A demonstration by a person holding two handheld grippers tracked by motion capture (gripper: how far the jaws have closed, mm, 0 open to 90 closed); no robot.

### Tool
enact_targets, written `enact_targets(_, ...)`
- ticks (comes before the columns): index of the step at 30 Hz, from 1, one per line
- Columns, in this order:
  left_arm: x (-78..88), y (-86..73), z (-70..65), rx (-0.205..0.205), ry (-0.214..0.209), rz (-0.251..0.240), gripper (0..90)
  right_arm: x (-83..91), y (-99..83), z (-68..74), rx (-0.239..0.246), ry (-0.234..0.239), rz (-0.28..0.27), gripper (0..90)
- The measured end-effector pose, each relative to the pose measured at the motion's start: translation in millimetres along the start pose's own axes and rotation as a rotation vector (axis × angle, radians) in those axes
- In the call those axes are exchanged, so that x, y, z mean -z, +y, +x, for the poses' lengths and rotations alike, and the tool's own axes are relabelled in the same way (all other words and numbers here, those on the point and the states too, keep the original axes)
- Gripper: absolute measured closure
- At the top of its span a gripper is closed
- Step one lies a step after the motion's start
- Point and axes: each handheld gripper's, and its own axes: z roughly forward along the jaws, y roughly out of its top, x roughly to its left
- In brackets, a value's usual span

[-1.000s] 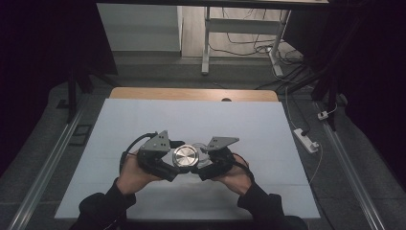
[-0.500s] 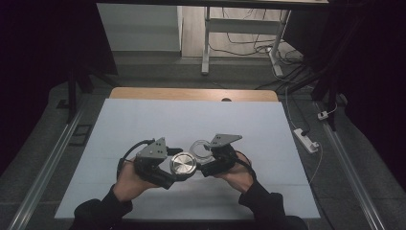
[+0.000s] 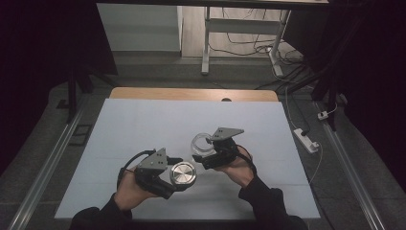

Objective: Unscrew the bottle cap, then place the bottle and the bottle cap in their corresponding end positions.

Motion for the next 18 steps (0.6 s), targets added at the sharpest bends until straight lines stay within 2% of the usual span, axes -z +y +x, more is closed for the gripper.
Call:
enact_targets(16, -22.2, -8.9, -3.7, -0.001, -0.001, 0.027, 20.7, -13.2, 6.4, -17.1, -0.013, -0.034, 0.004, 14.5)
enact_targets(18, -27.0, -10.9, -4.1, 0.011, -0.004, 0.020, 20.7, -15.7, 7.6, -18.6, -0.012, -0.037, 0.003, 14.5)
